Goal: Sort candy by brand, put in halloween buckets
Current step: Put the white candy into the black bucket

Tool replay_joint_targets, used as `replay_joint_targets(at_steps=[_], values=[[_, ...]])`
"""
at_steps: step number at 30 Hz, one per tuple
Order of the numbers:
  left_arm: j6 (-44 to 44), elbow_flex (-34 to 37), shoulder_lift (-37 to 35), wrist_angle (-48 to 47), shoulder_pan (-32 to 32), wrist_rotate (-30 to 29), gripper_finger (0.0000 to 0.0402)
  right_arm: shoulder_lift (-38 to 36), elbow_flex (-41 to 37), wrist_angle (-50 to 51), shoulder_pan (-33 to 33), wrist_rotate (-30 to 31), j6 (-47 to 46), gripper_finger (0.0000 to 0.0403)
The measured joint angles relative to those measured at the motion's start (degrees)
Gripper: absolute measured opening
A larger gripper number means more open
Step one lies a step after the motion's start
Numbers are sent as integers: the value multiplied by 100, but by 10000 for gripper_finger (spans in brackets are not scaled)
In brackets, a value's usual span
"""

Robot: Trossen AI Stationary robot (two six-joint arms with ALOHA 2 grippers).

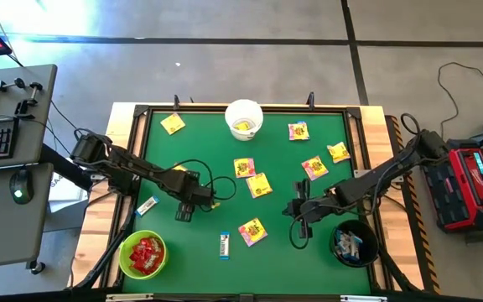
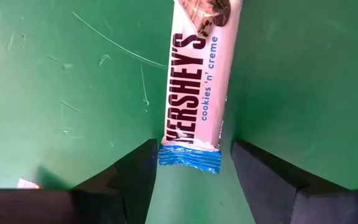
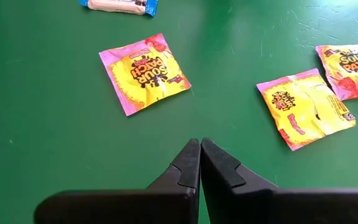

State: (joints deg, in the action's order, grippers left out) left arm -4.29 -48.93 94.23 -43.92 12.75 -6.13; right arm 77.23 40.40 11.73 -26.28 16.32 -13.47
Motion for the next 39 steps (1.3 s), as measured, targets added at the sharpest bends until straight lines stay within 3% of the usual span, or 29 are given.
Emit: replay_joint_targets(at_steps=[13,22,39], values=[[52,13,16,48,2,-11,196,0,0,-173,0,1,169,1],[52,24,23,128,7,12,174,0,0,-291,2,-28,-426,1],[-299,-81,45,103,2,257,102,0,0,-296,2,308,-439,1]])
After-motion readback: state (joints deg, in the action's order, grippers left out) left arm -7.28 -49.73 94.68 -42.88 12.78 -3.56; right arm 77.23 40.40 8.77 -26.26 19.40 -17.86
